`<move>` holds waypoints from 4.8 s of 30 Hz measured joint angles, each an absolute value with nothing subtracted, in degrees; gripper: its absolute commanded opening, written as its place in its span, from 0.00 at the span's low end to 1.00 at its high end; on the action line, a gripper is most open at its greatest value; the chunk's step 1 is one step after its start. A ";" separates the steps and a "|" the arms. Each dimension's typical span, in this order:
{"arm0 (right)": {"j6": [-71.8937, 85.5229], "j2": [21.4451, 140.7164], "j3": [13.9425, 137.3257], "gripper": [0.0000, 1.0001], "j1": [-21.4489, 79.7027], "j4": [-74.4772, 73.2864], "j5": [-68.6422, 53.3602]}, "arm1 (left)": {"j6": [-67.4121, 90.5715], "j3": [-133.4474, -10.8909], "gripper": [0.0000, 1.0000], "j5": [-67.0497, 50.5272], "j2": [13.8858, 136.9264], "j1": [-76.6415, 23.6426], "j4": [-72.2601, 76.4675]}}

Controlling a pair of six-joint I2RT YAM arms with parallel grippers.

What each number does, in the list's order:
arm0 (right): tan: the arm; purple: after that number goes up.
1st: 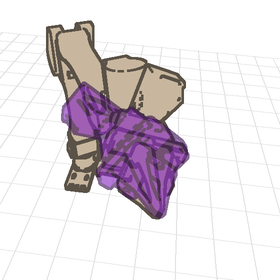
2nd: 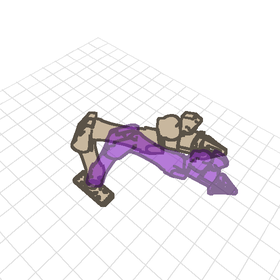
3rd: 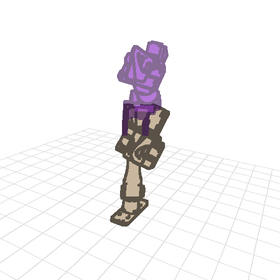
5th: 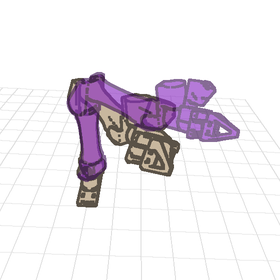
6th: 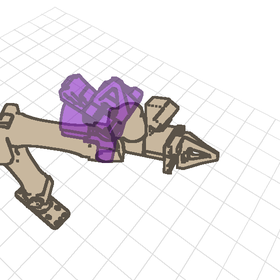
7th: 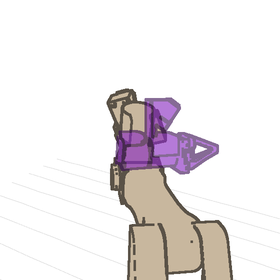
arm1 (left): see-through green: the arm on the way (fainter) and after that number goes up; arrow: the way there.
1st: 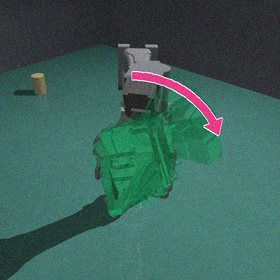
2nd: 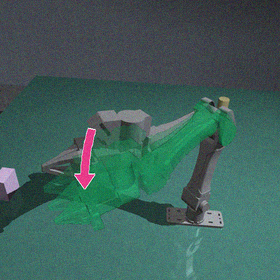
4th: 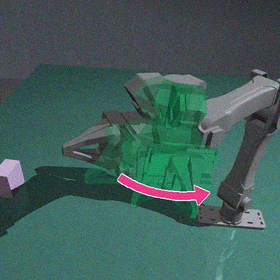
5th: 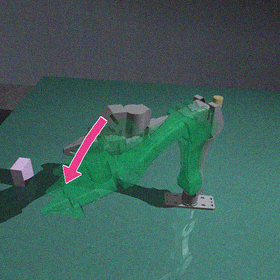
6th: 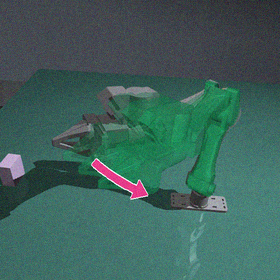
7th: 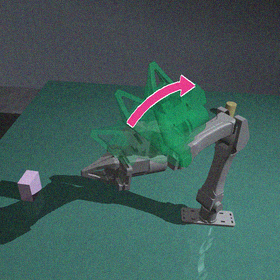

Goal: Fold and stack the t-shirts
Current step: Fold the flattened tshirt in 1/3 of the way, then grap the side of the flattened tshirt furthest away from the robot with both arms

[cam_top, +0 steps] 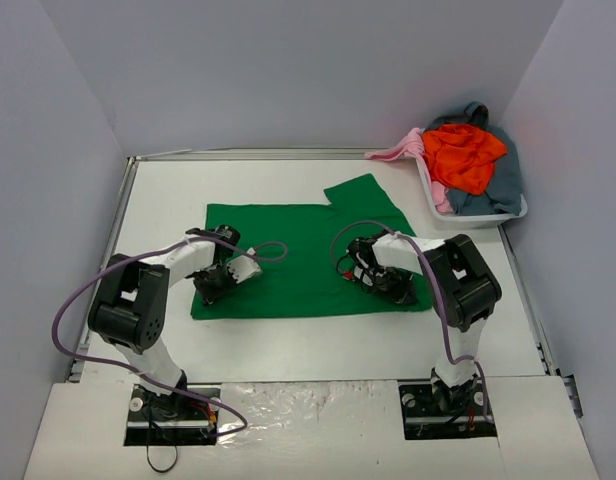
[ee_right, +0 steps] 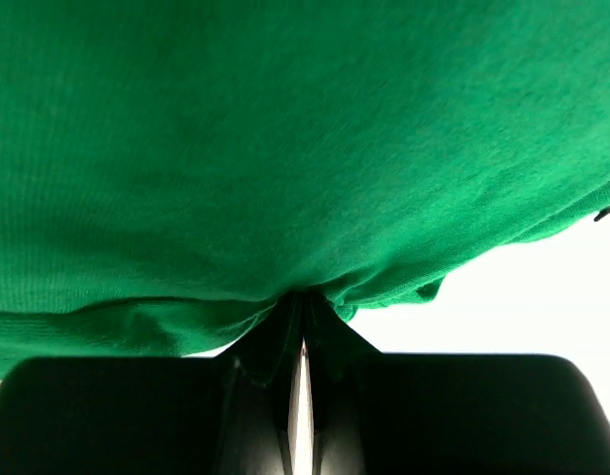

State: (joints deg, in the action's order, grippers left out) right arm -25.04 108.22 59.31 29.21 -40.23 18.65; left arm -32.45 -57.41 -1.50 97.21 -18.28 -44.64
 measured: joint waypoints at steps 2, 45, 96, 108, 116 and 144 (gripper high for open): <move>-24.86 108.22 59.35 0.00 29.32 -40.73 18.22 | -32.36 -57.32 0.02 -1.56 97.10 -18.33 -45.10; -25.06 117.21 109.80 0.04 16.49 -37.01 6.20 | -18.76 -101.06 0.52 -12.23 108.73 -4.69 -40.05; -25.32 130.21 114.13 0.03 9.72 -37.95 -4.93 | -10.96 -133.16 0.23 -40.75 146.28 8.67 -48.21; -25.28 130.34 114.78 0.05 9.69 -38.35 -4.34 | -11.92 -130.43 0.02 -40.69 144.94 8.71 -48.90; -23.81 133.14 124.53 0.14 8.78 -38.85 -6.33 | -11.16 -124.16 0.02 -40.23 141.32 8.67 -48.21; -12.34 154.65 143.76 0.46 0.23 -27.24 -42.76 | -10.44 -120.62 0.02 -27.77 136.73 3.49 -46.04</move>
